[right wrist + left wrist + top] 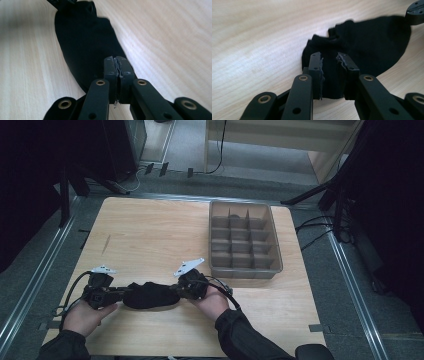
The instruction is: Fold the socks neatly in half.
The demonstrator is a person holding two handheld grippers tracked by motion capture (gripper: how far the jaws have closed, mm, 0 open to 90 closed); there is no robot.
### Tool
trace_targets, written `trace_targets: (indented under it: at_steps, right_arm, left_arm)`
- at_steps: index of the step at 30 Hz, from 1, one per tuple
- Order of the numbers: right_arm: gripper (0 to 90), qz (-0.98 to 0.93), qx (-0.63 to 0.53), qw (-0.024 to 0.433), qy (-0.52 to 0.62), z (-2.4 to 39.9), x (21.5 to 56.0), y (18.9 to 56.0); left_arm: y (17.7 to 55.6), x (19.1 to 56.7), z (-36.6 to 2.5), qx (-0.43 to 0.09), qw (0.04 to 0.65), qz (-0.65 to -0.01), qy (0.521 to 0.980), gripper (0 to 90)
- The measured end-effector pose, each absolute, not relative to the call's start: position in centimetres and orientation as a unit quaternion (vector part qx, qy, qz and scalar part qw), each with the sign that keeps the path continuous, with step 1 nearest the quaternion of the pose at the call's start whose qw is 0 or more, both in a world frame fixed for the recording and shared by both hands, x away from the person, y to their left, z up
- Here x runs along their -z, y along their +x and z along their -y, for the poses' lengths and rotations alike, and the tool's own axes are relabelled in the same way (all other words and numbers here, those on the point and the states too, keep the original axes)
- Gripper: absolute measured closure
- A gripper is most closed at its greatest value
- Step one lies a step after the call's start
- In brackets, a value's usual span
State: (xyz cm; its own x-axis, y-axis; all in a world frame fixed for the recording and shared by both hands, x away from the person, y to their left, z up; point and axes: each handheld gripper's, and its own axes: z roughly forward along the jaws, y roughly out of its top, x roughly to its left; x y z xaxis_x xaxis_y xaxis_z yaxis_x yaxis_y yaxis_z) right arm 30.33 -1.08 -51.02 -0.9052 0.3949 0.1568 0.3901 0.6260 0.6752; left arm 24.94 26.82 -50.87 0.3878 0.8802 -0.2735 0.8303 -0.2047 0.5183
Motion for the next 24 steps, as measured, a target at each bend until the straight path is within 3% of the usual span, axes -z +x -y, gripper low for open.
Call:
trace_targets:
  at_steps: [10, 24]
  right_arm:
    - [82.9, -0.912, -0.35, -0.003, 0.215, 1.2, 53.3, 30.0]
    - [86.0, -0.918, -0.348, 0.008, 0.19, 2.2, 53.5, 29.8]
  left_arm:
    - [25.2, 52.2, -26.4, -0.046, 0.275, -0.54, 0.794, 73.9]
    - [25.6, 52.3, -26.6, -0.076, 0.258, -0.537, 0.799, 82.4]
